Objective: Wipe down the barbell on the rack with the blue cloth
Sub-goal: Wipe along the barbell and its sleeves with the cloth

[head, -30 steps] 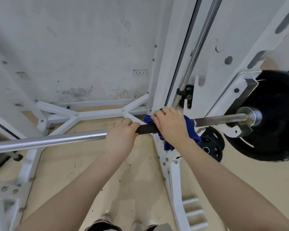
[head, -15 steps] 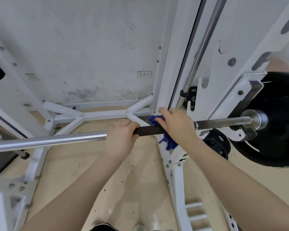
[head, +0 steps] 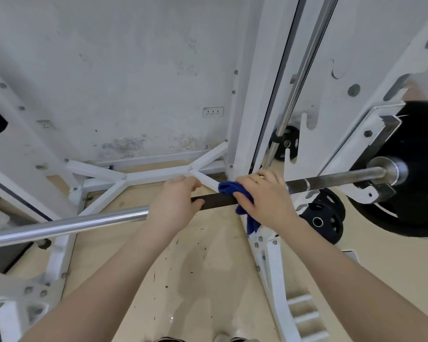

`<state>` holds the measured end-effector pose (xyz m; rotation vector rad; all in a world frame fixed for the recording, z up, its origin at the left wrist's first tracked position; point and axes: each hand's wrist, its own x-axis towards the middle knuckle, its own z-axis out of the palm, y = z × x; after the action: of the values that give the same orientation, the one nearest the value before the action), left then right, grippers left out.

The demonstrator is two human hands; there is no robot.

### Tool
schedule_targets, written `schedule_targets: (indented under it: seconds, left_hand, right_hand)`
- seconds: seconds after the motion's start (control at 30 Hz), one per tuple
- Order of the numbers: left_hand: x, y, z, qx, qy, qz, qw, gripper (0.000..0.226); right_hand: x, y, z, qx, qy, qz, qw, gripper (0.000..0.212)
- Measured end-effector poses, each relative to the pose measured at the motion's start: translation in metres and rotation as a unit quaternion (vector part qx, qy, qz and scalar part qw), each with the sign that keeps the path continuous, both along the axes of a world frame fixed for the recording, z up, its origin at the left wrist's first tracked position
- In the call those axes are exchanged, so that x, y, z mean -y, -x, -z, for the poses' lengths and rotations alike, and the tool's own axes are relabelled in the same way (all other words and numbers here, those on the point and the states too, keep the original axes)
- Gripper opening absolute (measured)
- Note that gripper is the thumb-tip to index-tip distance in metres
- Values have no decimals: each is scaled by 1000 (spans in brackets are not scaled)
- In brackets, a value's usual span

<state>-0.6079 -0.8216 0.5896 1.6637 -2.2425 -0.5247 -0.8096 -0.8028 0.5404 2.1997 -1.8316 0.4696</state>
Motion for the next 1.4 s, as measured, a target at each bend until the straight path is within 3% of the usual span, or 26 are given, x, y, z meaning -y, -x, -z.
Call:
schedule_targets:
  seconds: [0.17, 0.3, 0.4, 0.5, 0.6, 0.7, 0.8, 0.87, 0.97, 1.17, 1.2, 1.27, 1.3, 1.4]
  left_hand:
    - [2, -27, -3, 51, -38, 31, 997, 19]
    - [6, -35, 0, 40, -31, 56, 997, 21]
    - [9, -35, 1, 52, -48, 61, 996, 25]
    - [12, -36, -2, 72, -45, 80, 993, 24]
    - [17, -37, -1, 49, -62, 95, 992, 18]
    - [17, -39, 3, 43, -59, 113, 991, 19]
    - [18, -37, 5, 67, -45, 132, 988, 23]
    - [19, -38, 3, 73, -46, 130, 988, 24]
    - [20, -39, 4, 61, -46, 126, 989, 24]
    - [19, -34, 6, 48, -57, 119, 990, 20]
    - [19, -34, 5, 43, -63, 118, 990, 22]
    - [19, -34, 2, 55, -62, 114, 990, 23]
    - [19, -34, 0, 65, -59, 111, 990, 22]
    - [17, -33, -2, 82, -60, 95, 990, 19]
  right_hand:
    - [8, -48, -6, 54, 30, 126, 990, 37]
    - [13, -108, 0, 28, 43, 42, 998, 36]
    - [11, -86, -3, -35, 23, 17, 999, 40]
    - [7, -42, -12, -5, 7, 92, 996, 41]
    - [11, -65, -21, -1, -18, 168, 986, 40]
    - [13, -111, -13, -39, -23, 98, 994, 35]
    - [13, -87, -11, -48, -12, 67, 996, 32]
    - [9, -48, -14, -74, -36, 133, 988, 25]
    - [5, -18, -29, -39, -41, 239, 969, 27]
    - [10, -110, -17, -28, -60, 86, 994, 39]
    - [11, -111, -13, 5, -39, 69, 997, 41]
    - [11, -96, -16, -18, -43, 53, 998, 39]
    - [11, -80, -15, -72, -39, 46, 996, 35]
    - [11, -24, -19, -52, -48, 135, 988, 27]
